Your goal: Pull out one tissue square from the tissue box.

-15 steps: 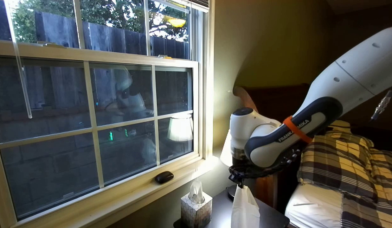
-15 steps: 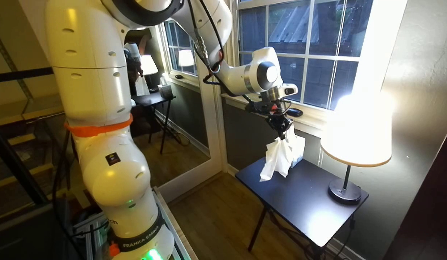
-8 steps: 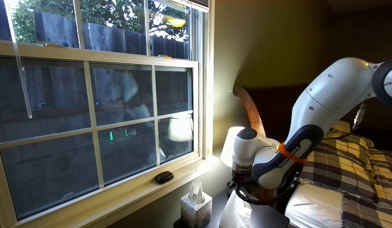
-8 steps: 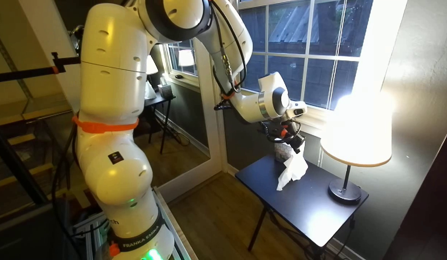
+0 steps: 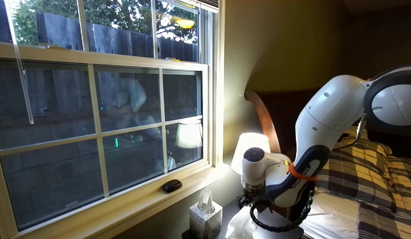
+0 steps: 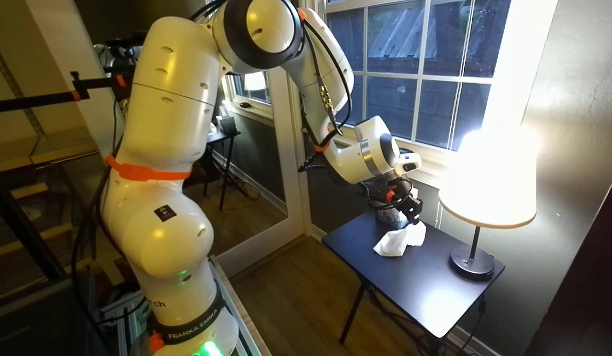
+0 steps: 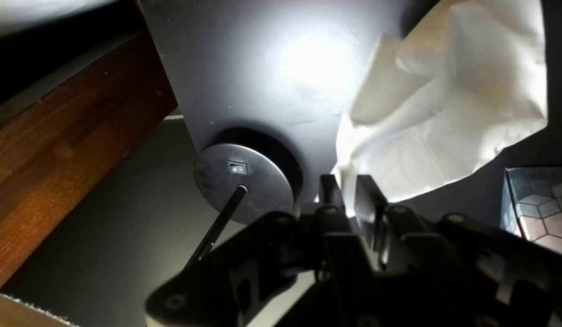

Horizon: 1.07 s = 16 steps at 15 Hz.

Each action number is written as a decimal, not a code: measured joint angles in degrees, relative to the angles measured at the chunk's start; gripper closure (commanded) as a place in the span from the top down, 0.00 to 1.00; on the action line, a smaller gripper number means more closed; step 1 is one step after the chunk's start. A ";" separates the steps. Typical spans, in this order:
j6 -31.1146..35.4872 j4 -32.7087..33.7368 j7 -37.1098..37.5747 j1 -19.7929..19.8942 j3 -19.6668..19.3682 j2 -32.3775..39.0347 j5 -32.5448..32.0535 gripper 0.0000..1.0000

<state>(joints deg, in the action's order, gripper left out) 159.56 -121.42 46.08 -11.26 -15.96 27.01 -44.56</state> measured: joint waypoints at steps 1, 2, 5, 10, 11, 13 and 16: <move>-0.02 0.20 0.43 -0.40 -0.34 0.42 -0.22 0.58; -0.09 0.35 0.72 -0.76 -0.58 0.60 -0.25 0.65; -1.28 0.75 0.86 -1.62 -0.72 0.15 -0.22 0.87; -5.12 0.44 -1.97 -0.78 4.06 -3.91 5.84 1.00; -6.66 0.23 -3.96 -0.31 5.75 -5.22 9.20 1.00; -10.22 -0.11 -8.88 0.91 9.50 -8.18 17.59 1.00; -16.44 0.15 -17.42 3.94 15.62 -13.06 31.40 1.00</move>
<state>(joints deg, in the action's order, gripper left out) 143.12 -121.27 28.66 -7.31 -0.34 13.94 -13.16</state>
